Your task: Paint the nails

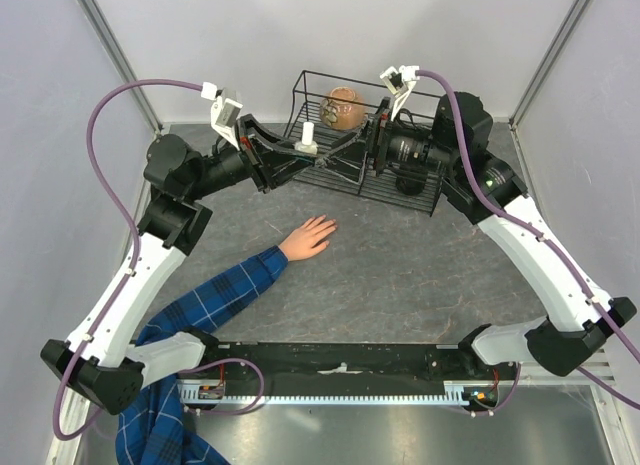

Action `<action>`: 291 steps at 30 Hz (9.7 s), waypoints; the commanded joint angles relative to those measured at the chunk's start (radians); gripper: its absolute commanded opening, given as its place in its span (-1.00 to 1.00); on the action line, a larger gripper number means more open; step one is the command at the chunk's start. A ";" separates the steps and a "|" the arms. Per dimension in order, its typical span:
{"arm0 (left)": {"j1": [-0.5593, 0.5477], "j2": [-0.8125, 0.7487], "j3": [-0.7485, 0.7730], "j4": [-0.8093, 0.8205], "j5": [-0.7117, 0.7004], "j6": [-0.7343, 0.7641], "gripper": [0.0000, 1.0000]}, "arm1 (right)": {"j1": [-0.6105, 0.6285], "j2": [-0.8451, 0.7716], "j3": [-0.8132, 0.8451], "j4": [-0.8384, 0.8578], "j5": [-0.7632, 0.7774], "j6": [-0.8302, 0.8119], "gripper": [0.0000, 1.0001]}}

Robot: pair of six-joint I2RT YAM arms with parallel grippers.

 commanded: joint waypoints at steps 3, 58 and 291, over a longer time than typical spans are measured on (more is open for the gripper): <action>-0.011 -0.042 0.040 -0.156 -0.286 0.237 -0.96 | 0.036 -0.022 0.133 -0.167 0.373 -0.031 0.76; -0.034 -0.019 0.142 -0.328 -0.255 0.304 -0.97 | 0.047 0.001 0.229 -0.239 0.239 -0.025 0.48; -0.107 0.044 0.248 -0.506 -0.278 0.582 -0.96 | 0.145 0.233 0.632 -0.506 0.370 -0.062 0.46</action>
